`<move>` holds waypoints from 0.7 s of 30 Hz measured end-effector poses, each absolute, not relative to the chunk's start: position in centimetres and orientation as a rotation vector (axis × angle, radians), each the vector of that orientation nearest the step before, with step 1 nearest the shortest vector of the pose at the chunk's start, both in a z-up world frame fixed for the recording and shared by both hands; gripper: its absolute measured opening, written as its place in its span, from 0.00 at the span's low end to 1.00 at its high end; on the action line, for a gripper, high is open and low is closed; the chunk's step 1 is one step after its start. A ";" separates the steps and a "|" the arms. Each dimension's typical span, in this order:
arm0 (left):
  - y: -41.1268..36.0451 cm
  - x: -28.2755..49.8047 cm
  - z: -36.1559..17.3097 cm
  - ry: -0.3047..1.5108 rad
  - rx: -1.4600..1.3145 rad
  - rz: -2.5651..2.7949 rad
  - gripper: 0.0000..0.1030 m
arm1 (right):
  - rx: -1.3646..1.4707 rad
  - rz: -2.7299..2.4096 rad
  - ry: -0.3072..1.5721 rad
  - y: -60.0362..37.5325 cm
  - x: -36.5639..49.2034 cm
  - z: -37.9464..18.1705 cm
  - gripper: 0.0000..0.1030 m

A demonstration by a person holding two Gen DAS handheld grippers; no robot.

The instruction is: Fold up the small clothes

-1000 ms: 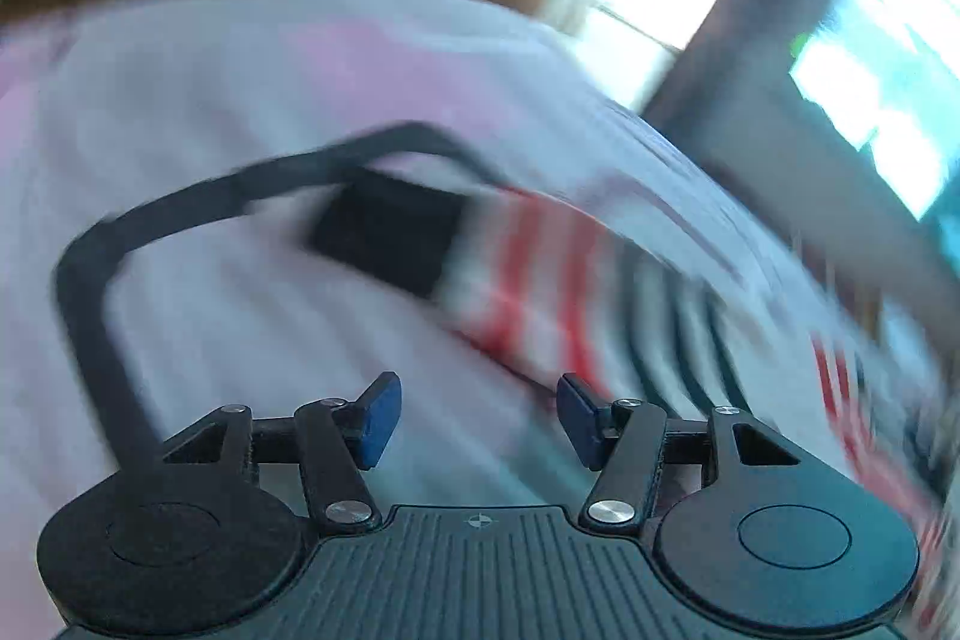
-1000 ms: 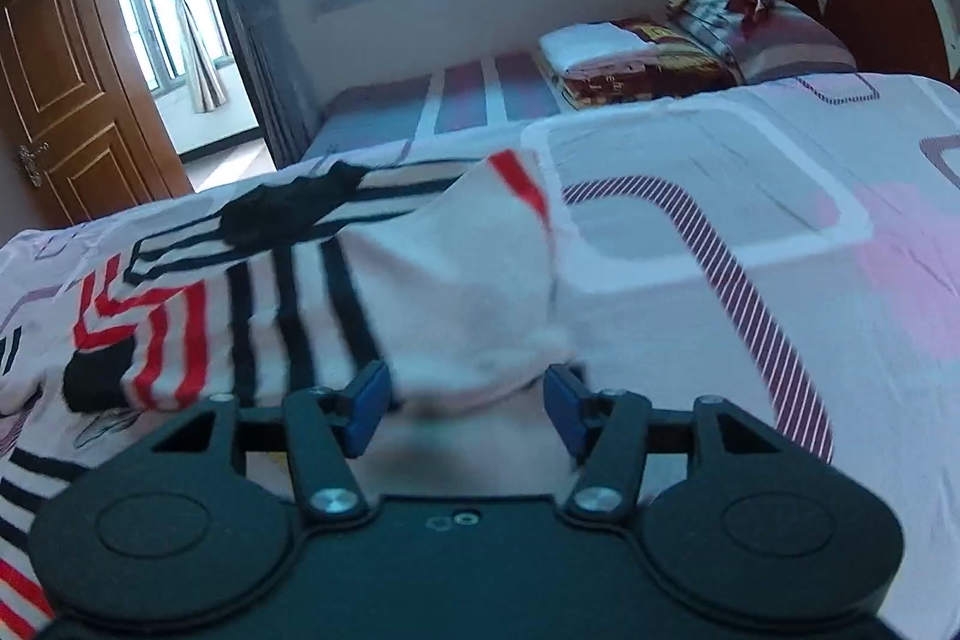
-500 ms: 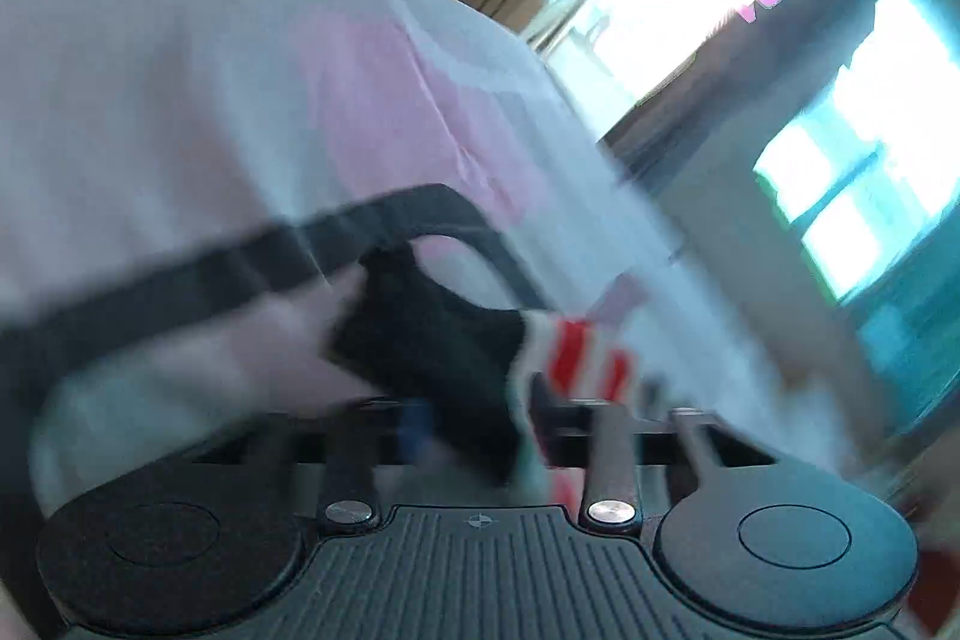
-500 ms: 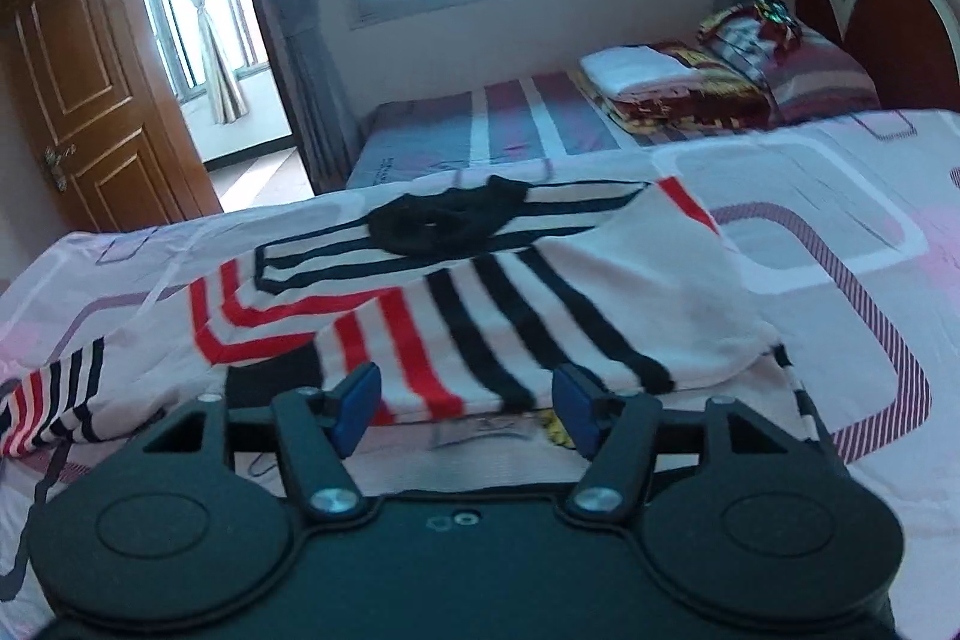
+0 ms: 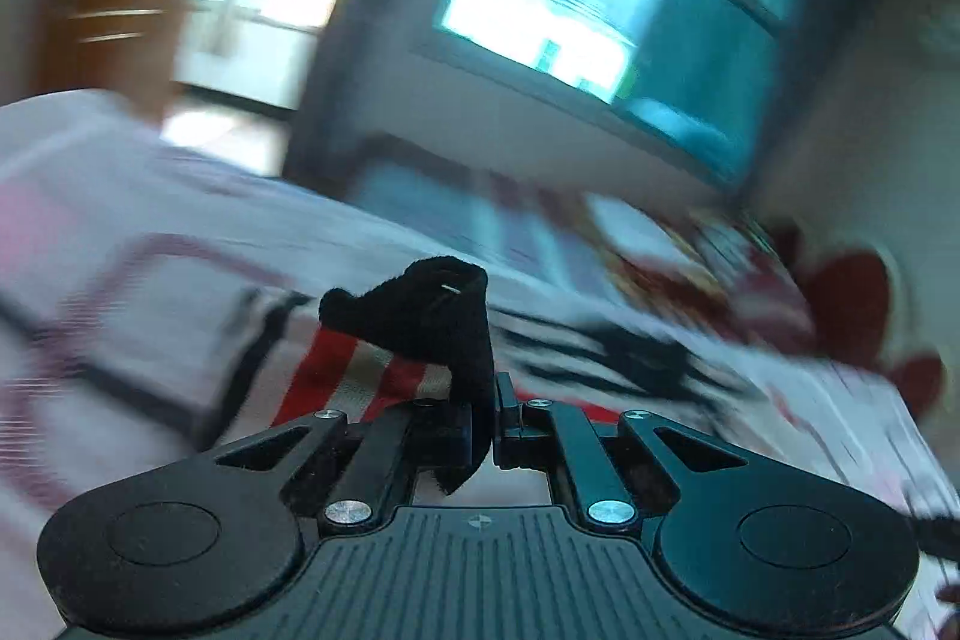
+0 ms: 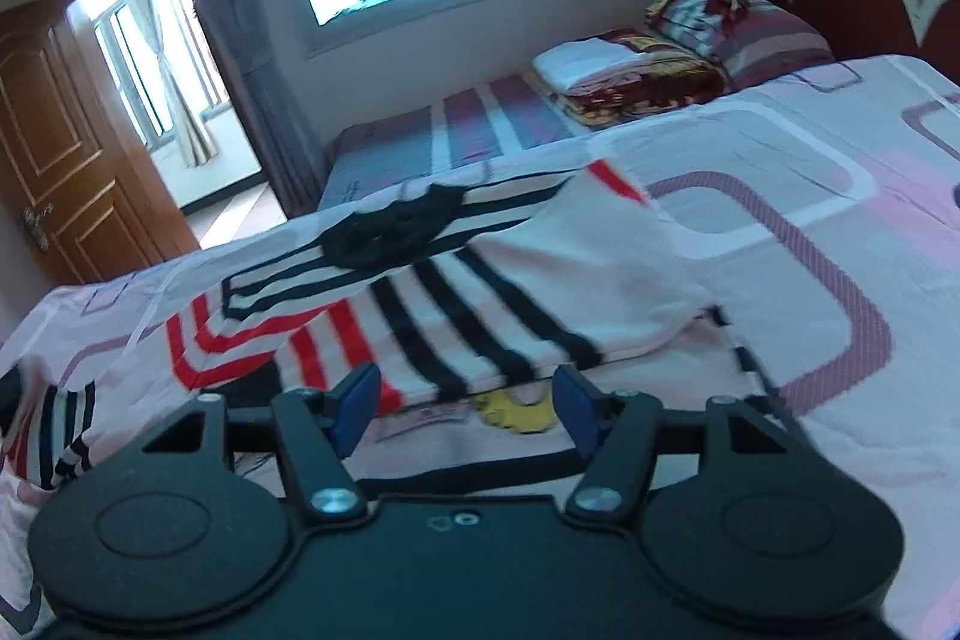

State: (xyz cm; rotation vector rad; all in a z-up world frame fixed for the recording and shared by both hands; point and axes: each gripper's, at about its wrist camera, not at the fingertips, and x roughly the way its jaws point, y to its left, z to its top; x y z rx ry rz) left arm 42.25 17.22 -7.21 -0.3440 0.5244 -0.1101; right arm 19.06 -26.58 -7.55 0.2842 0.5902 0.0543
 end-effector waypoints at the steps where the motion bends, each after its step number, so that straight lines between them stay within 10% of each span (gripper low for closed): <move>1: 13.8 43.7 -7.3 0.557 -0.306 -0.145 0.06 | 0.297 0.051 0.587 -27.5 18.9 -7.4 0.61; 9: -5.4 48.9 -11.7 0.799 -0.119 -0.267 0.07 | 0.416 -0.006 0.573 -35.8 17.6 -7.4 0.64; 11: -8.1 47.2 -11.8 0.789 -0.083 -0.256 0.30 | 0.465 0.011 0.583 -37.2 17.6 -7.8 0.68; 12: -7.9 45.3 -11.4 0.766 -0.103 -0.284 0.41 | 0.489 0.025 0.587 -37.7 17.7 -8.1 0.68; 21: 5.0 37.0 -8.9 0.633 -0.070 -0.036 0.41 | 0.642 0.286 0.687 -33.3 21.9 -11.6 0.65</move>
